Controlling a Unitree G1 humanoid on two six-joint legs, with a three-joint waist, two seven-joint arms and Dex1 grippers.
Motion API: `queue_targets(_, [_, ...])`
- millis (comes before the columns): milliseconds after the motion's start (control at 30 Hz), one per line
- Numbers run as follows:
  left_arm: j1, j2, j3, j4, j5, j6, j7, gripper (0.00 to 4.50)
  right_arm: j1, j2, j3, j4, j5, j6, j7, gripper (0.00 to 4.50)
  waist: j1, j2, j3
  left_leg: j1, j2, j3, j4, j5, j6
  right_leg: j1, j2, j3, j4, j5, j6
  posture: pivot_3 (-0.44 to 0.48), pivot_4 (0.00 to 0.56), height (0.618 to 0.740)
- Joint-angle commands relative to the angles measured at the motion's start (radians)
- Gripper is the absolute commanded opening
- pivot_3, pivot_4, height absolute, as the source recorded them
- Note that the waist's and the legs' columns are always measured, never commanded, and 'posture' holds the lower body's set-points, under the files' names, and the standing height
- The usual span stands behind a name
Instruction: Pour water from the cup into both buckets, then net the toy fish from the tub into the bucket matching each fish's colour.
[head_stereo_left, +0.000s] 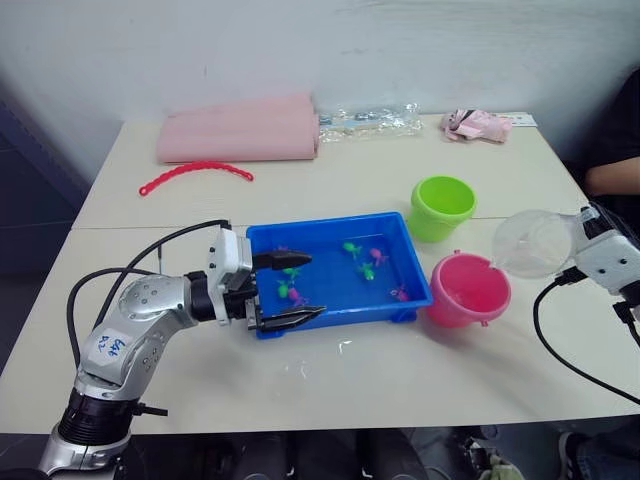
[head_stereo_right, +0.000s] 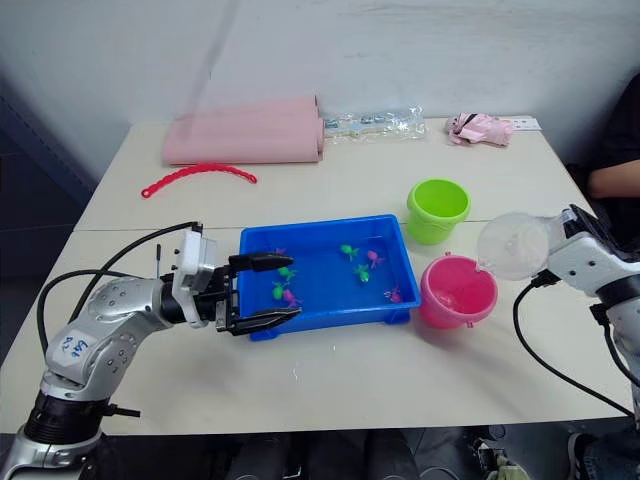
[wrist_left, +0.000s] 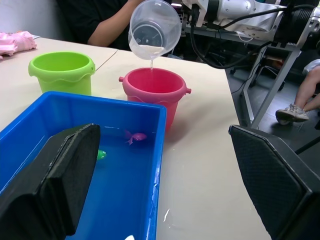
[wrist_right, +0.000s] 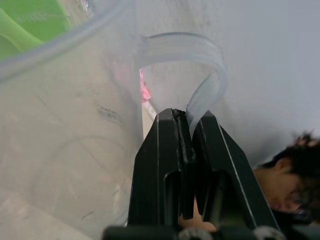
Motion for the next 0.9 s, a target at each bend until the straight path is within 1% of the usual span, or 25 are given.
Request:
queue_targets(33, [0.002, 0.009, 0.021, -0.015, 0.006, -0.025, -0.005, 4.50, -0.042, 0.018, -0.071, -0.059, 0.176, 0.141, 0.069, 0.07, 0.000, 0.000, 0.000, 0.000, 0.000, 0.000, 0.000, 0.000, 0.000, 0.000, 0.000, 0.000, 0.000, 0.000, 0.000, 0.000, 0.150, 0.740])
queue_targets(67, [0.001, 0.009, 0.023, -0.015, 0.007, -0.026, -0.005, 4.50, -0.059, 0.022, -0.079, -0.061, 0.207, 0.180, 0.080, 0.07, 0.000, 0.000, 0.000, 0.000, 0.000, 0.000, 0.000, 0.000, 0.000, 0.000, 0.000, 0.000, 0.000, 0.000, 0.000, 0.000, 0.150, 0.740])
queue_targets(167, [-0.007, 0.005, 0.039, -0.009, -0.003, -0.025, 0.005, 4.50, -0.151, 0.008, -0.088, -0.024, 0.227, 0.269, 0.056, 0.07, -0.002, 0.000, 0.000, 0.000, 0.000, 0.000, 0.001, 0.000, 0.000, 0.000, 0.000, 0.000, 0.001, 0.000, 0.000, 0.000, 0.150, 0.740])
queue_targets(267, [-0.016, 0.004, 0.054, -0.003, -0.012, -0.021, 0.010, 4.50, -0.254, -0.001, -0.056, 0.017, 0.234, 0.418, 0.057, 0.07, -0.005, 0.000, 0.000, 0.000, 0.001, 0.001, 0.002, 0.000, 0.001, -0.001, 0.000, 0.000, 0.002, 0.000, 0.000, 0.000, 0.150, 0.740])
queue_targets(333, [-0.019, 0.003, 0.060, -0.001, -0.013, -0.018, 0.011, 4.50, -0.306, -0.001, -0.037, 0.040, 0.215, 0.455, 0.048, 0.07, -0.005, 0.000, 0.000, 0.000, 0.001, 0.001, 0.002, -0.001, 0.001, -0.001, 0.000, 0.000, 0.002, 0.000, 0.000, 0.000, 0.150, 0.740])
queue_targets(433, [-0.027, 0.007, 0.069, -0.002, -0.013, -0.013, 0.015, 4.50, -0.451, -0.014, 0.057, 0.136, 0.148, 0.566, 0.041, 0.07, -0.004, 0.000, 0.000, -0.001, 0.001, 0.001, 0.003, -0.001, 0.001, -0.001, 0.000, 0.000, 0.001, 0.000, 0.000, 0.000, 0.150, 0.740])
queue_targets(467, [-0.031, 0.008, 0.073, -0.003, -0.015, -0.010, 0.018, 4.50, -0.500, -0.012, 0.081, 0.175, 0.134, 0.576, 0.041, 0.07, -0.006, 0.000, 0.000, -0.002, 0.001, 0.001, 0.004, -0.001, 0.001, -0.002, 0.000, 0.000, 0.002, 0.000, 0.000, 0.000, 0.150, 0.740])
queue_targets(533, [-0.042, 0.004, 0.084, -0.003, -0.024, -0.003, 0.029, 4.50, -0.571, -0.009, 0.117, 0.241, 0.109, 0.569, 0.041, 0.07, -0.008, 0.000, 0.000, -0.005, 0.001, 0.004, 0.005, -0.001, 0.002, -0.007, 0.000, 0.000, 0.004, 0.000, 0.000, 0.000, 0.150, 0.740])
queue_targets(700, [-0.072, 0.005, 0.105, 0.015, -0.035, 0.009, 0.039, 4.50, -0.708, -0.014, 0.250, 0.391, -0.022, 0.465, 0.020, 0.07, -0.009, 0.000, 0.000, -0.012, 0.001, 0.004, 0.007, -0.001, 0.002, -0.014, 0.000, -0.001, 0.005, 0.000, 0.000, 0.000, 0.150, 0.740])
queue_targets(800, [-0.095, 0.006, 0.106, 0.027, -0.036, 0.020, 0.045, 4.50, -0.784, 0.004, 0.333, 0.469, -0.112, 0.394, -0.035, 0.07, -0.012, 0.000, 0.000, -0.013, 0.001, 0.004, 0.008, -0.001, 0.002, -0.016, 0.000, -0.002, 0.006, 0.000, 0.000, 0.000, 0.150, 0.740])
queue_targets(900, [-0.103, -0.002, 0.095, 0.027, -0.028, 0.024, 0.059, 4.50, -0.833, 0.023, 0.380, 0.525, -0.168, 0.345, -0.088, 0.07, -0.021, 0.000, 0.000, -0.014, 0.001, 0.004, 0.008, -0.001, 0.002, -0.016, 0.000, -0.003, 0.006, 0.000, 0.001, 0.000, 0.150, 0.740])
